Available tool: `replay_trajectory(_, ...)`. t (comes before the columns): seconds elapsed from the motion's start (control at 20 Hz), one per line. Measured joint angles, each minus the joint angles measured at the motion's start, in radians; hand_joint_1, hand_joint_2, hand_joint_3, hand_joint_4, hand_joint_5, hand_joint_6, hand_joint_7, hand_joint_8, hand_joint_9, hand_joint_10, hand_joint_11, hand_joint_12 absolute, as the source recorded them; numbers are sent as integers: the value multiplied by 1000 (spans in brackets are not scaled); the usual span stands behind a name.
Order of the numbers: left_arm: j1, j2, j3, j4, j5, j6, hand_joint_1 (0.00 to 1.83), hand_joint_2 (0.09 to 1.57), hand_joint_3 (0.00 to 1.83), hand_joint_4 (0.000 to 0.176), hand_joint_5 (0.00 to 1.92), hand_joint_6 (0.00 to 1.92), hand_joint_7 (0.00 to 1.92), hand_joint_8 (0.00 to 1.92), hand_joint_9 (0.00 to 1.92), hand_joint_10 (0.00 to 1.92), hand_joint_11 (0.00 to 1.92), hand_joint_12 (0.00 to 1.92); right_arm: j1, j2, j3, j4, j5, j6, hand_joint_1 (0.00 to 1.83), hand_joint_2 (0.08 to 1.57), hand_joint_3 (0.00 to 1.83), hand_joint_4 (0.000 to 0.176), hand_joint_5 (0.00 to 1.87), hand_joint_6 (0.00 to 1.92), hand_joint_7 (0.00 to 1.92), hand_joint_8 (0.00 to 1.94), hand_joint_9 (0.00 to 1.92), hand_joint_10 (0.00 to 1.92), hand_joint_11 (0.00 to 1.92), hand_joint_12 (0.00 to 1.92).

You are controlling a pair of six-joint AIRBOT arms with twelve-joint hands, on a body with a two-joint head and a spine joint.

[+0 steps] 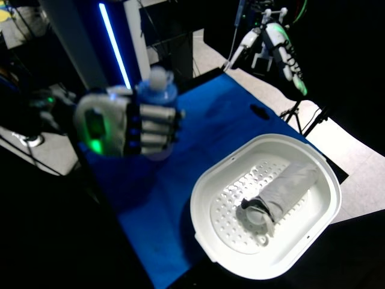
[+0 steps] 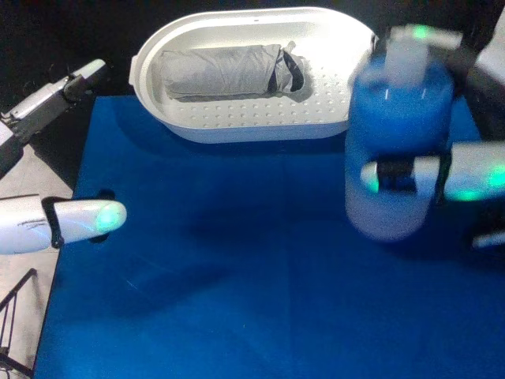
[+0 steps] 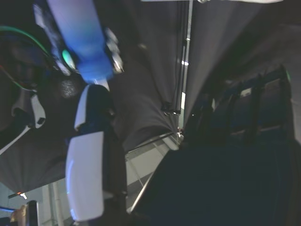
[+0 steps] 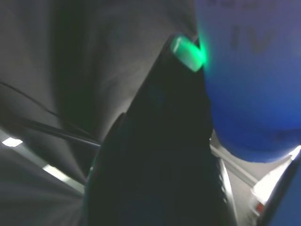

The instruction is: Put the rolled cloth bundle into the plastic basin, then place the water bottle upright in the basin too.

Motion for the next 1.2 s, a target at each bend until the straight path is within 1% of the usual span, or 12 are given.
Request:
replay_trajectory(0.1,0,0,0,0,0,0,590,891,1,176,0,0,0,0,0,0,0,0,31,17,2,-5,21,0,1456,1147,0,17,776,1921,1029,1941,1247,1921,1326,1921)
replay_trajectory(0.15,0,0,0,0,0,0,607,897,2,176,0,0,0,0,0,0,0,0,53,22,12,-22,15,-1,1434,1155,1,10,768,1921,973,1941,1141,1921,1237,1921)
replay_trajectory(0.25,0,0,0,1,0,0,640,895,1,176,0,0,0,0,0,0,0,0,100,26,32,-41,4,0,1398,1183,5,22,746,1921,992,1941,1145,1921,1216,1921)
replay_trajectory(0.45,0,0,0,0,0,0,660,899,2,176,0,0,0,0,0,0,0,0,230,20,80,-41,-29,-19,1421,1207,0,0,727,1921,901,1941,1070,1921,1168,1921)
replay_trajectory(0.6,0,-3,1,4,0,0,663,899,0,176,0,0,0,0,0,0,0,0,326,-35,158,-21,-88,-39,1533,1149,0,0,863,1921,970,1941,1103,1921,1202,1921)
replay_trajectory(0.8,0,-8,14,12,6,-12,602,901,1,176,0,0,0,0,0,0,0,0,399,-143,282,14,-239,-43,1471,1161,2,0,872,1921,926,1941,1020,1921,1122,1921)
replay_trajectory(0.85,0,-10,19,14,7,-15,613,899,0,176,0,0,0,0,0,0,0,0,414,-173,320,33,-267,-43,1447,1160,0,13,857,1921,871,1941,953,1921,1057,1921)
replay_trajectory(0.9,0,-15,24,16,9,-16,649,898,0,176,0,0,0,0,0,0,0,0,422,-207,359,60,-291,-44,1418,1184,5,63,846,1921,903,1941,1006,1921,1097,1921)
replay_trajectory(0.95,0,-16,24,14,8,-22,653,900,0,176,0,0,0,0,0,0,0,0,428,-235,394,69,-309,-44,1358,1208,5,132,820,1921,900,1941,1006,1921,1101,1921)
replay_trajectory(1.1,0,-29,43,26,5,-45,587,902,0,176,0,0,0,0,0,0,0,0,428,-322,497,100,-389,-47,1395,1198,0,176,707,1921,845,1941,1037,1921,1111,1921)
replay_trajectory(1.15,0,-34,48,27,7,-48,568,899,0,176,0,0,0,0,0,0,0,0,428,-338,515,106,-406,-47,1385,1210,4,172,685,1921,829,1941,1040,1921,1133,1921)
replay_trajectory(1.2,0,-37,50,30,8,-54,565,894,0,176,0,0,0,0,0,0,0,0,428,-355,533,114,-434,-47,1385,1223,1,91,630,1921,839,1941,1058,1921,1184,1921)
